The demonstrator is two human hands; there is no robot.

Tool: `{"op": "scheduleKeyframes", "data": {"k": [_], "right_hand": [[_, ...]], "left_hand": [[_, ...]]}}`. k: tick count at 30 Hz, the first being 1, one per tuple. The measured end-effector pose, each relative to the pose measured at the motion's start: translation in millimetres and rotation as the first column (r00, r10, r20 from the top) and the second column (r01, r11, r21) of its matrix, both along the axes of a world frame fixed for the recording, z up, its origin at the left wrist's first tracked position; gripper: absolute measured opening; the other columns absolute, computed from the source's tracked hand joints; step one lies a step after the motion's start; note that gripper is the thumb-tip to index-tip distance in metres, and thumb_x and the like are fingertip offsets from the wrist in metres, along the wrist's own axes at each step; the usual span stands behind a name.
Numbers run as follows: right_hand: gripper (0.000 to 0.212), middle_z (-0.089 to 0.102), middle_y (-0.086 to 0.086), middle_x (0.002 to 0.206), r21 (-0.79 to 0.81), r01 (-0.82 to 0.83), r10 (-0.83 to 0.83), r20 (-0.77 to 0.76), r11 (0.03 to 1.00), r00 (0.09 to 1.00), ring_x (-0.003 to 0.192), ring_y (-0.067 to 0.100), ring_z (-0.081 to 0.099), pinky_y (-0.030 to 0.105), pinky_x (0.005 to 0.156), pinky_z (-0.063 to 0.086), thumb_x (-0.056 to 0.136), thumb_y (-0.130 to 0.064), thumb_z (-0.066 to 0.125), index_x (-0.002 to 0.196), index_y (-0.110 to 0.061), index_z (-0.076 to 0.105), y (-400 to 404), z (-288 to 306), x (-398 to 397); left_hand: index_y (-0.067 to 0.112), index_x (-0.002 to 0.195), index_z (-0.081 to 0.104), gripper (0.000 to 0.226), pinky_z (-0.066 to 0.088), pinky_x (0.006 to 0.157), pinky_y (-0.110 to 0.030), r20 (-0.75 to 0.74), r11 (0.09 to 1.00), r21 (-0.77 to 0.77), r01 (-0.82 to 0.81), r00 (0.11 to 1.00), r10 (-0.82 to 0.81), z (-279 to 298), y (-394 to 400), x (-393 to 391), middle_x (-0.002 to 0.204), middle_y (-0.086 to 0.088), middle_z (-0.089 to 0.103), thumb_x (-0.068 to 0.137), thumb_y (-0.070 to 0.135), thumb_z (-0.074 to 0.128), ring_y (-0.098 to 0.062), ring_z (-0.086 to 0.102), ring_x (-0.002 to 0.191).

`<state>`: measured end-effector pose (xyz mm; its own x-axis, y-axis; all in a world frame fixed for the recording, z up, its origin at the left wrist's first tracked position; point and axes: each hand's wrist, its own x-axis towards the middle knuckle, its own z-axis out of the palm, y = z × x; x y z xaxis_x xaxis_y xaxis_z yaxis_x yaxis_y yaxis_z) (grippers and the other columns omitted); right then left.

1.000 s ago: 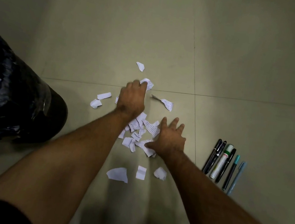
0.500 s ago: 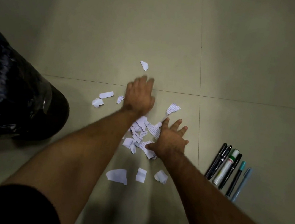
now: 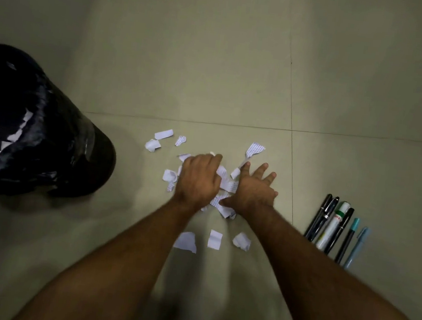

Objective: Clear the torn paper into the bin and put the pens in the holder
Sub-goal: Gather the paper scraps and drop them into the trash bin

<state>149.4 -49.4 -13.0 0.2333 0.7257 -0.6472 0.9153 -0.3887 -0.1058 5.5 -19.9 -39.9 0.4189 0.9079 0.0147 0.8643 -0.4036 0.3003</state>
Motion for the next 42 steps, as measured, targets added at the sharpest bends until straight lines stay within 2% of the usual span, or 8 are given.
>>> {"op": "scheduleKeyframes", "data": {"k": [4, 7, 15, 19, 23, 32, 39, 42], "right_hand": [[0.128, 0.003, 0.016, 0.164, 0.191, 0.117, -0.105, -0.069, 0.975, 0.992, 0.147, 0.046, 0.015, 0.056, 0.104, 0.04, 0.062, -0.079, 0.068, 0.156, -0.023, 0.003, -1, 0, 7], [0.123, -0.011, 0.011, 0.165, 0.23, 0.054, -0.039, -0.072, 0.972, 0.997, 0.151, 0.04, 0.003, 0.062, 0.109, 0.034, 0.069, -0.072, 0.068, 0.157, -0.026, -0.004, 16, 2, 6], [0.103, 0.016, 0.014, 0.163, 0.272, -0.185, 0.239, -0.179, 0.944, 0.954, 0.15, 0.037, 0.016, 0.053, 0.117, 0.025, 0.076, -0.062, 0.065, 0.157, -0.019, 0.017, -46, -8, -21], [0.111, 0.018, 0.012, 0.162, 0.274, -0.206, 0.238, -0.087, 0.939, 0.967, 0.148, 0.035, 0.022, 0.051, 0.109, 0.037, 0.073, -0.061, 0.067, 0.158, -0.021, 0.009, -73, -3, -19], [0.092, 0.021, 0.011, 0.158, 0.172, -0.245, 0.247, 0.007, 0.954, 0.969, 0.142, 0.037, 0.027, 0.049, 0.1, 0.042, 0.077, -0.05, 0.069, 0.152, -0.028, 0.022, -104, -2, -22], [0.065, 0.042, 0.011, 0.144, 0.094, -0.029, 0.048, -0.205, 0.995, 0.978, 0.117, 0.034, 0.055, 0.037, 0.095, 0.048, 0.079, -0.036, 0.074, 0.135, -0.018, 0.046, -144, 14, -57], [0.012, 0.073, 0.005, 0.09, -0.013, 0.598, -0.488, -0.594, 0.801, 0.64, 0.086, 0.025, 0.068, 0.03, 0.075, 0.052, 0.089, -0.021, 0.064, 0.084, -0.012, 0.07, -131, 42, -72], [0.009, 0.073, 0.021, 0.092, -0.212, 0.763, -0.58, -0.775, 0.611, 0.25, 0.082, 0.033, 0.068, 0.041, 0.076, 0.057, 0.09, -0.007, 0.065, 0.083, -0.007, 0.07, -103, 100, -86]], "left_hand": [[0.014, 0.129, 0.056, 0.055, 0.046, 0.087, -0.044, -0.02, 0.961, 0.103, -0.255, 0.966, 0.258, 12, 36, -26, 0.122, -0.015, 0.058, 0.075, 0.028, 0.051, -0.036, 0.058, 0.105], [0.024, 0.144, 0.04, 0.063, 0.037, 0.103, -0.052, -0.212, 0.891, -0.195, -0.409, 0.905, 0.369, 13, 58, -45, 0.15, -0.016, 0.036, 0.085, 0.047, 0.044, -0.037, 0.039, 0.133], [0.023, 0.152, 0.03, 0.084, 0.038, 0.109, -0.044, -0.087, 0.932, -0.361, -0.034, 0.996, 0.003, 10, -37, -40, 0.154, -0.008, 0.038, 0.076, 0.058, 0.03, -0.03, 0.038, 0.138], [0.028, 0.155, 0.019, 0.093, 0.039, 0.106, -0.049, -0.226, 0.948, -0.28, -0.151, 0.97, 0.088, 27, -54, -40, 0.16, -0.013, 0.02, 0.072, 0.049, 0.055, -0.037, 0.028, 0.142], [0.036, 0.154, 0.007, 0.111, 0.032, 0.111, -0.056, -0.326, 0.774, -0.595, -0.219, 0.945, 0.016, 30, -50, -35, 0.162, -0.01, -0.002, 0.066, 0.057, 0.071, -0.044, 0.003, 0.147], [0.018, 0.117, 0.06, 0.027, 0.043, 0.091, -0.033, -0.275, 0.885, -0.436, -0.164, 0.96, 0.042, 42, -157, -11, 0.122, -0.006, 0.055, 0.092, 0.023, 0.051, -0.023, 0.054, 0.112], [0.007, 0.073, 0.065, 0.021, 0.049, 0.065, -0.028, 0.035, 0.636, -0.562, -0.529, 0.753, 0.657, 77, -135, -31, 0.081, -0.01, 0.07, 0.08, 0.026, 0.064, -0.03, 0.064, 0.076], [0.008, 0.071, 0.065, 0.027, 0.053, 0.064, -0.03, 0.203, 0.63, -0.601, -0.493, 0.668, 0.716, 137, -106, -31, 0.074, -0.007, 0.07, 0.08, 0.033, 0.063, -0.028, 0.065, 0.073]]}}
